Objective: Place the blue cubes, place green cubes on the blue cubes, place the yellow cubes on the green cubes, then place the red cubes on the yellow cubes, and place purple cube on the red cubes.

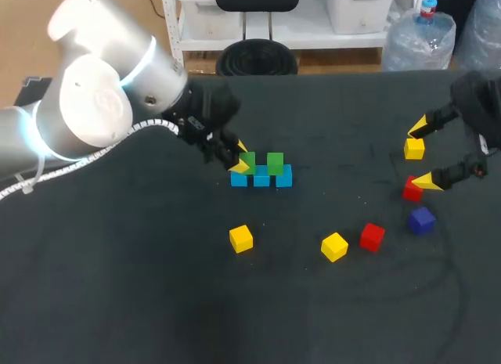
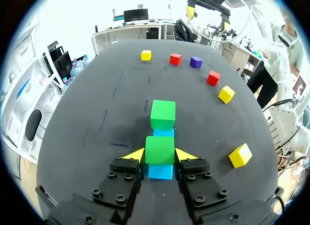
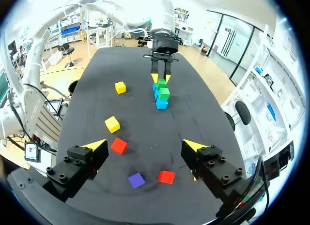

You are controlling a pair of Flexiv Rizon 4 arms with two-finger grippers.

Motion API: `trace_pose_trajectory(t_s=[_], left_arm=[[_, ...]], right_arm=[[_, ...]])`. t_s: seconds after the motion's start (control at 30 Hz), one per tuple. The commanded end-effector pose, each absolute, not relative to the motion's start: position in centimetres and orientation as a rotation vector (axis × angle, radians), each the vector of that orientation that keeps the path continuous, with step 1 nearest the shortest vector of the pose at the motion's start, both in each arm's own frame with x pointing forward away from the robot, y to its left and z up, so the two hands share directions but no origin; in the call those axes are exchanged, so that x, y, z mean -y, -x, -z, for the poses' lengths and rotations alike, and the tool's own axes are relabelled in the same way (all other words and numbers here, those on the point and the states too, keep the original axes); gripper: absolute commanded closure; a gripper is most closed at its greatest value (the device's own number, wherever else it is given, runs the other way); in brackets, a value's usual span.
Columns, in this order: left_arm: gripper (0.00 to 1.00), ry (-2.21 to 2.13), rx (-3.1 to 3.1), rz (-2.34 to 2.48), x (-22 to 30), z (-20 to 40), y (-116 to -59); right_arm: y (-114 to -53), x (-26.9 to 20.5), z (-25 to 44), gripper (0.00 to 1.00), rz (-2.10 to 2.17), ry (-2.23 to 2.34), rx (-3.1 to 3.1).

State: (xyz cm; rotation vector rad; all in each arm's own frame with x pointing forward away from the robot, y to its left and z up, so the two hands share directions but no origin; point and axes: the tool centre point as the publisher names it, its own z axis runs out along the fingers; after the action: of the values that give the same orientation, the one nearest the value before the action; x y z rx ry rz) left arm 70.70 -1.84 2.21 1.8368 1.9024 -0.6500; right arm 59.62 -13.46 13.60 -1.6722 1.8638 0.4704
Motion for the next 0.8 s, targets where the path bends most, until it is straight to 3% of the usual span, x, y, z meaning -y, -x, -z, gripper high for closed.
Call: trace_pose_trajectory(t_s=[0.03,0.8], left_arm=[[1.00,-1.841,-1.908,0.654,1.87,-2.22,-70.96],[1.00,-1.844,-1.910,0.655,2.07,-2.21,-71.03]], right_arm=[[-59.71,13.43,-13.53,0.00,-0.473,1.672,-1.862],[-59.71,13.43,-13.53,0.00,-0.473,1.672,-1.862]])
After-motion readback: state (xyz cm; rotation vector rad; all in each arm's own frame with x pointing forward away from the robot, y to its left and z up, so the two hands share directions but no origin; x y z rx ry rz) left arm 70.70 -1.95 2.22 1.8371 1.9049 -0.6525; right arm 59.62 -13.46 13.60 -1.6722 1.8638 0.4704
